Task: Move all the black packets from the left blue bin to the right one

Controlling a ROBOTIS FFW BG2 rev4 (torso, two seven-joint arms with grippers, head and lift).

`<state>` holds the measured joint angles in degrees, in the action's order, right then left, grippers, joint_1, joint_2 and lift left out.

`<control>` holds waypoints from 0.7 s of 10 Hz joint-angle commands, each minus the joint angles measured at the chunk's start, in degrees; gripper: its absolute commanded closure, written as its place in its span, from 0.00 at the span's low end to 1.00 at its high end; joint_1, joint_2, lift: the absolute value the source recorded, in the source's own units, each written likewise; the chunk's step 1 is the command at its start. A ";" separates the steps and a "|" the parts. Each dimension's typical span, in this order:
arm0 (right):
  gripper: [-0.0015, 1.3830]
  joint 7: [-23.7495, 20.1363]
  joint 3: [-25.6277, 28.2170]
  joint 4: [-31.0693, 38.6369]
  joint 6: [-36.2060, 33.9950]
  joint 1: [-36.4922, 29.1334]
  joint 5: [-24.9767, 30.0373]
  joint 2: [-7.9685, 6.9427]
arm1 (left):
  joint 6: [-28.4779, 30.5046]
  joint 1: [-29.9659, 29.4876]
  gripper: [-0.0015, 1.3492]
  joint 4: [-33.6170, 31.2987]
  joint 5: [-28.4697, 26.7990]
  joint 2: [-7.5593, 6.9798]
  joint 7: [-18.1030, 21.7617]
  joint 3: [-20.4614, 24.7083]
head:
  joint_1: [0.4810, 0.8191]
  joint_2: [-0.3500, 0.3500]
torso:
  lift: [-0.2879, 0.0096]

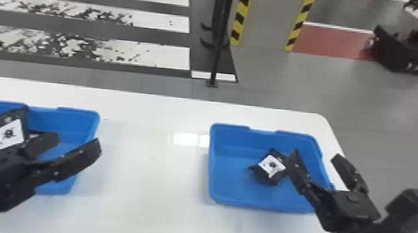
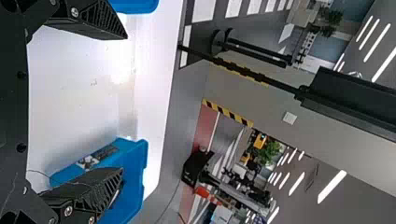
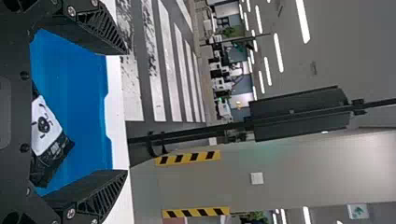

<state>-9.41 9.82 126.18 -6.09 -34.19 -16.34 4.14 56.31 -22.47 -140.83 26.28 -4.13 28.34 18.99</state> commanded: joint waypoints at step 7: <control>0.09 0.71 -1.83 10.43 2.16 -13.20 -1.94 -1.94 | 7.81 7.43 0.11 6.61 -6.97 -1.15 -7.77 10.49 | 0.63 0.65 | 0.46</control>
<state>-8.73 8.12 136.60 -3.59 -47.56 -18.12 2.16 63.61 -16.04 -135.82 18.95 -5.09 20.63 29.24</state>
